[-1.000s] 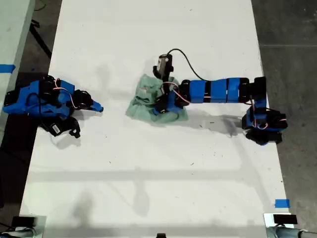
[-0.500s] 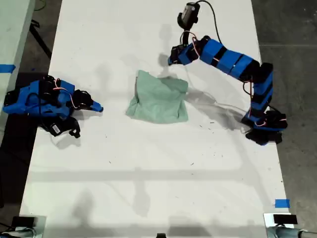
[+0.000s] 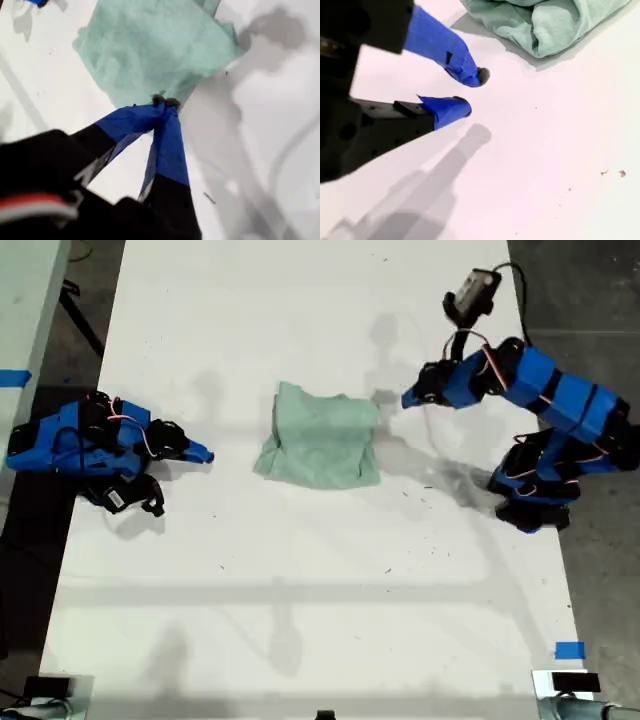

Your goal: Fold t-shirt

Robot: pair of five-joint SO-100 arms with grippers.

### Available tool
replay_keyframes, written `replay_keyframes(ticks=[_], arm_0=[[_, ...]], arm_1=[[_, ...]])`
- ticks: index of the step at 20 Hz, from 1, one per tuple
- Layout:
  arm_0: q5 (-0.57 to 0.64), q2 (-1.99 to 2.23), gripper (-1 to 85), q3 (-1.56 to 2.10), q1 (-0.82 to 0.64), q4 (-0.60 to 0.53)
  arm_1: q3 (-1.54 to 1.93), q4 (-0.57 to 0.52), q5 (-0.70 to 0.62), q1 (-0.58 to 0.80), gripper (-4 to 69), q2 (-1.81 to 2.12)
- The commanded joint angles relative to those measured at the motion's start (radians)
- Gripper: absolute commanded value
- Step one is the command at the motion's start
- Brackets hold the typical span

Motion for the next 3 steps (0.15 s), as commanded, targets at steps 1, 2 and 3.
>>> replay_keyframes(ticks=[1, 2, 3], arm_0=[[-0.002, 0.003, 6.9, -0.008, -0.012, 0.008], [-0.002, 0.003, 6.9, -0.008, -0.014, 0.008], [-0.002, 0.003, 6.9, -0.008, -0.017, 0.008]], arm_1=[[0.402, -0.106, 0.192, -0.123, -1.1, 0.373], [0.522, -0.137, 0.264, -0.172, -1.1, 0.465], [0.617, -0.147, 0.333, -0.218, -1.1, 0.549]])
